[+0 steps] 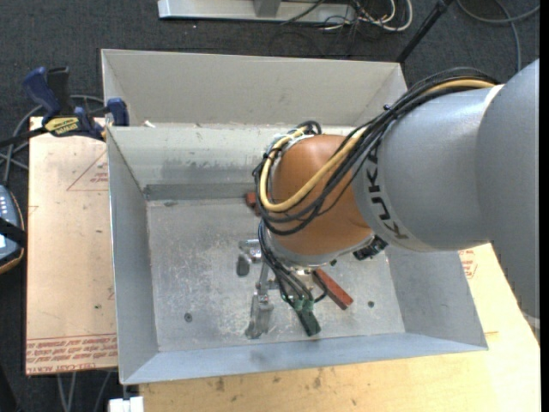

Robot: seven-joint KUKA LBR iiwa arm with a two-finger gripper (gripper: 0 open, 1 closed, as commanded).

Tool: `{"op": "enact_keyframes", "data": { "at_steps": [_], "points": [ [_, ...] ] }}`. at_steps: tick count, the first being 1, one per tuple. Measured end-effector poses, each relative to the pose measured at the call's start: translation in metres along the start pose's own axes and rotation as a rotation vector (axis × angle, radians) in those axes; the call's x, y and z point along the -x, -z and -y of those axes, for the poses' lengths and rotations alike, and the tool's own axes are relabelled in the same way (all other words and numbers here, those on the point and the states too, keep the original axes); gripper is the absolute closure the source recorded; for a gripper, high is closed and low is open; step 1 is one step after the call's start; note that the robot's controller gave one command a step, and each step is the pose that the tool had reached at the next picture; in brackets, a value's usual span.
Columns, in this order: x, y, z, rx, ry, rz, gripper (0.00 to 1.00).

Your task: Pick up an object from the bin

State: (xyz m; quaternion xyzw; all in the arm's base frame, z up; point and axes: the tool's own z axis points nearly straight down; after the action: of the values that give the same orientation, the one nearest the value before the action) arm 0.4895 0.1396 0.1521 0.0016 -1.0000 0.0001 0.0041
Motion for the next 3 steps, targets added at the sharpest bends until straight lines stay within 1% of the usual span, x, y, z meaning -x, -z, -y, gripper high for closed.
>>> {"op": "enact_keyframes", "data": {
  "at_steps": [1, 2, 3],
  "points": [
    [0.046, -0.072, 0.095, -0.003, 0.168, 0.005, 0.0],
    [0.04, -0.082, 0.152, 0.0, 0.054, 0.007, 0.0],
    [0.041, -0.081, 0.149, 0.001, 0.06, 0.009, 1.0]
  ]
}}
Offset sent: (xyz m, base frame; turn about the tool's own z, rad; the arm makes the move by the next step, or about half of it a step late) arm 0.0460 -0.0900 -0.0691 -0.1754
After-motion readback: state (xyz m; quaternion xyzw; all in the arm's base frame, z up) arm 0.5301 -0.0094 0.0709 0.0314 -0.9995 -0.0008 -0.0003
